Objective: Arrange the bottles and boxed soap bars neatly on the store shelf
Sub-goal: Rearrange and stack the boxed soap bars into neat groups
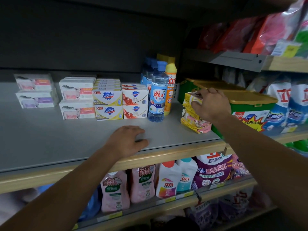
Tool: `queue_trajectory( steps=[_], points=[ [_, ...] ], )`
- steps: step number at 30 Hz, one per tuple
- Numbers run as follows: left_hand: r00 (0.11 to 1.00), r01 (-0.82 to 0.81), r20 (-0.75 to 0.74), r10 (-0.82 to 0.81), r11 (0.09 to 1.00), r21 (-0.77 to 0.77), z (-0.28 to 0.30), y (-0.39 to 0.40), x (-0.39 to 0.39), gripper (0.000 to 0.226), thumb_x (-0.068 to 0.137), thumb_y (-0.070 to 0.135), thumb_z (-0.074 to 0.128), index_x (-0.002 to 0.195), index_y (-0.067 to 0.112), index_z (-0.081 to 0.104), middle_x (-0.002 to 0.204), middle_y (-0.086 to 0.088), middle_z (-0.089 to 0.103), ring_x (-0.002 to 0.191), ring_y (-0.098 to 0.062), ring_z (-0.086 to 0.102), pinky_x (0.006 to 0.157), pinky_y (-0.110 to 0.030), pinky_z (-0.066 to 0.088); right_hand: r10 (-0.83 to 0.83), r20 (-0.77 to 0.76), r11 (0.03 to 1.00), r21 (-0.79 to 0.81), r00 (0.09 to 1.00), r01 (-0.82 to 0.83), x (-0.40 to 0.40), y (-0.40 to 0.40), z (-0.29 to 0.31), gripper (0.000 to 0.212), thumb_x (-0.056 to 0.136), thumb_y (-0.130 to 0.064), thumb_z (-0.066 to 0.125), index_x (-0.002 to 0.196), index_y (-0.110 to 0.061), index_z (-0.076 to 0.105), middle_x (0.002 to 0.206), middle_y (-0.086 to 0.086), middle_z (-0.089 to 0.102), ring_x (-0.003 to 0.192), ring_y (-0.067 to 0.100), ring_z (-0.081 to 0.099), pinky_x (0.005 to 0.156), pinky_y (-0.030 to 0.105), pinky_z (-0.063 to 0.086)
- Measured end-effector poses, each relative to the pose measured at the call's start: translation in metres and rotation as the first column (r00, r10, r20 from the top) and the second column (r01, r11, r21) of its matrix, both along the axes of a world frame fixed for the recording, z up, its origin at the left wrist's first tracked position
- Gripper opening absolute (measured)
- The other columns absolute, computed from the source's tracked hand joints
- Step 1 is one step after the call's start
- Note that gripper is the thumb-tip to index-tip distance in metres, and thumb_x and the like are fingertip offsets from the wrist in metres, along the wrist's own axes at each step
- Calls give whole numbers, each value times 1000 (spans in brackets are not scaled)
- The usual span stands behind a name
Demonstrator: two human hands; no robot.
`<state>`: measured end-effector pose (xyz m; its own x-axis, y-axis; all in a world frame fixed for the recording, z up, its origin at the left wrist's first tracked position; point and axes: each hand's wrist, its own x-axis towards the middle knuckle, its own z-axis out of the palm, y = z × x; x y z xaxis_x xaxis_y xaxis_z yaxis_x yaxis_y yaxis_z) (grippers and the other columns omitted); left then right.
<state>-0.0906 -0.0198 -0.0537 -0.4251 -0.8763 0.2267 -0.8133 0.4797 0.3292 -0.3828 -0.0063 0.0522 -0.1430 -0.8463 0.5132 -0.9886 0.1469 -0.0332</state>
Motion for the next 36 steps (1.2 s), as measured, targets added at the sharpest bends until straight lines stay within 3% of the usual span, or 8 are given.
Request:
queue_trajectory(
  steps=[4,7,13,18,22,28,33,36],
  points=[
    [1000,2,0,-2,1000,3,1,1,-1,75,76,71,40,136,29,53,148,4,46,136,-16,39,114,-35,29,2,-5,1000,-5,1000,-2,3,3,2,50,92,-44,52,132,-14,53,127,15,57,119,38,49,101,45,40],
    [1000,-3,-14,3,1000,-10,3,1,0,57,86,60,55,134,28,56,144,4,50,132,-17,43,112,-34,32,57,-21,996,-70,998,-59,24,9,7,52,91,-46,53,131,-13,54,124,15,59,117,37,51,103,45,39],
    [910,-49,-407,74,996,72,20,6,18,32,88,28,66,120,25,65,118,3,66,101,-8,59,88,-20,40,360,187,932,-105,914,-346,106,23,-6,53,90,-40,60,136,-15,52,131,10,56,119,30,50,97,37,42],
    [853,-177,-492,175,983,43,33,9,91,28,87,20,69,115,19,67,112,1,69,98,-16,66,91,-30,49,504,307,859,-82,807,-505,176,13,-26,53,91,-39,60,138,-19,51,137,6,53,126,27,47,99,34,39],
    [829,-356,-453,328,934,27,29,17,172,29,87,23,69,116,20,67,111,-1,70,96,-18,67,89,-28,49,581,316,799,-46,750,-600,235,-9,-37,53,92,-38,58,140,-19,49,142,4,49,130,25,43,103,32,35],
    [844,-514,-223,487,854,-78,15,38,266,39,86,32,69,121,15,66,121,-8,68,110,-27,63,94,-28,44,502,12,863,-81,865,-499,296,-58,-39,59,91,-45,53,142,-15,47,145,7,45,139,31,31,117,42,19],
    [798,-579,-276,536,809,-101,18,29,296,41,86,31,69,124,17,64,121,-9,67,108,-28,64,92,-30,45,348,-43,934,-73,937,-350,306,-90,-36,56,90,-48,50,137,-18,47,139,9,50,132,34,39,117,51,20],
    [795,-577,-309,522,807,-122,27,4,297,43,87,31,68,127,16,63,123,-11,65,113,-27,61,95,-28,43,341,-43,924,-165,939,-344,308,-97,-47,54,87,-44,54,133,-15,50,131,10,54,126,35,43,118,52,16]
  ],
)
